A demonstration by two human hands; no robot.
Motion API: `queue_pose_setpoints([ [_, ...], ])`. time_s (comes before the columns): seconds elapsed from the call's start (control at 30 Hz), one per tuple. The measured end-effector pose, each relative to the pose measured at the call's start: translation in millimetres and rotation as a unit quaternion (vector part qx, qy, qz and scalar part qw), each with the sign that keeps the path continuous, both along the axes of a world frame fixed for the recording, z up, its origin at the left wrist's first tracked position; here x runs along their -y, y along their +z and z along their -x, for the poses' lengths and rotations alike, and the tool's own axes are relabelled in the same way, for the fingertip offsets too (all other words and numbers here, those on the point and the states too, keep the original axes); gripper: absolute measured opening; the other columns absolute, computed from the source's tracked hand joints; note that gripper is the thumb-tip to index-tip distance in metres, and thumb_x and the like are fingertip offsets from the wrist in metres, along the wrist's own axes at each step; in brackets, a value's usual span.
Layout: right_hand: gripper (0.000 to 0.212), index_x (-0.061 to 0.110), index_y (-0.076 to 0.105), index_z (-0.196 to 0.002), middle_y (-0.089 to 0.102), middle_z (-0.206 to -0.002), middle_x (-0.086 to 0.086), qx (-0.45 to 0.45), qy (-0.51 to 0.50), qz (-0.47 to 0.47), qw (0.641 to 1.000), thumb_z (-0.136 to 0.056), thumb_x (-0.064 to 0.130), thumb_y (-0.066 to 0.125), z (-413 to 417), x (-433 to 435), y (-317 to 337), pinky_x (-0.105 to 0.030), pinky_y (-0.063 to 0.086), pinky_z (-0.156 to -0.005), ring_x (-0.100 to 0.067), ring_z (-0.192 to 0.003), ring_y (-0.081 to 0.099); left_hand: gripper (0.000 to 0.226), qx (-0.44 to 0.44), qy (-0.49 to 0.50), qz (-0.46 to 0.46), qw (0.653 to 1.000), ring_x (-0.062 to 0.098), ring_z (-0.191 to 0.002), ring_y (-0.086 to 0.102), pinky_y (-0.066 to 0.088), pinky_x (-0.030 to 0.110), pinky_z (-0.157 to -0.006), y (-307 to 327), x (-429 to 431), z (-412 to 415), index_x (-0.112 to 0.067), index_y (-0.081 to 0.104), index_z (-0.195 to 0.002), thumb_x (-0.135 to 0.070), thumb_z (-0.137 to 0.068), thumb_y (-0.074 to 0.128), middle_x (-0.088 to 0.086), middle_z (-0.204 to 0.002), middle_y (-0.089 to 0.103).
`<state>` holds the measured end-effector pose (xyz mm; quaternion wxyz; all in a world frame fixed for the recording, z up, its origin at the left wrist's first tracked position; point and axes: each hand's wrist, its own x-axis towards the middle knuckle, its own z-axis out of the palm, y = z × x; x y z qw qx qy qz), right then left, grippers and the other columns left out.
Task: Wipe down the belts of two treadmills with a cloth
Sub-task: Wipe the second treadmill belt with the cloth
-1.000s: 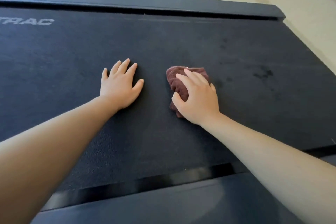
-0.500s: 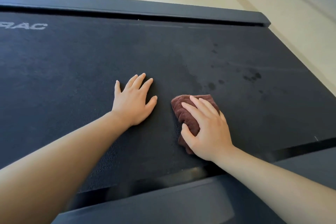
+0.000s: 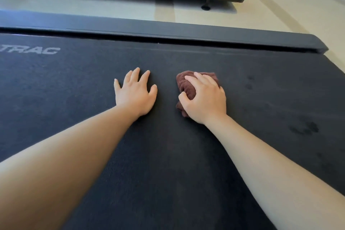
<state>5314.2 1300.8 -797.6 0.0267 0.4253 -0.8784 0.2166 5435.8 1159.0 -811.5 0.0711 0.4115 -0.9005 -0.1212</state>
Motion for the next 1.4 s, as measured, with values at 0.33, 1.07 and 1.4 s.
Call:
queue_pose_setpoints([
  [0.33, 0.047, 0.027, 0.058, -0.123, 0.054, -0.132, 0.003, -0.011, 0.108, 0.018, 0.994, -0.082, 0.048, 0.049, 71, 151, 2, -0.044, 0.033, -0.100, -0.021, -0.126, 0.042, 0.061, -0.012, 0.016, 0.042, 0.999, 0.013, -0.143, 0.001, -0.003, 0.051, -0.114, -14, 6, 7, -0.036, 0.017, -0.145, -0.055, -0.087, 0.020, -0.005, -0.156, 0.011],
  [1.07, 0.055, 0.032, 0.053, -0.132, 0.041, -0.147, 0.010, 0.020, -0.063, -0.018, 0.998, -0.078, 0.045, 0.046, -64, -169, 8, -0.045, 0.027, -0.110, -0.013, -0.137, 0.031, 0.055, -0.025, -0.156, 0.006, 0.987, 0.025, -0.143, 0.013, 0.007, 0.059, -0.112, 1, -55, -6, -0.022, 0.036, -0.141, -0.047, -0.092, 0.037, 0.003, -0.153, 0.026],
  [1.4, 0.058, 0.032, 0.054, -0.130, 0.043, -0.146, 0.006, -0.001, -0.051, -0.015, 0.999, -0.077, 0.049, 0.040, -5, -81, 5, -0.046, 0.027, -0.109, -0.015, -0.137, 0.032, 0.058, -0.011, -0.088, 0.004, 0.996, 0.018, -0.144, 0.002, -0.003, 0.064, -0.108, -2, -73, 40, -0.026, 0.021, -0.146, -0.048, -0.093, 0.029, 0.001, -0.157, 0.011],
])
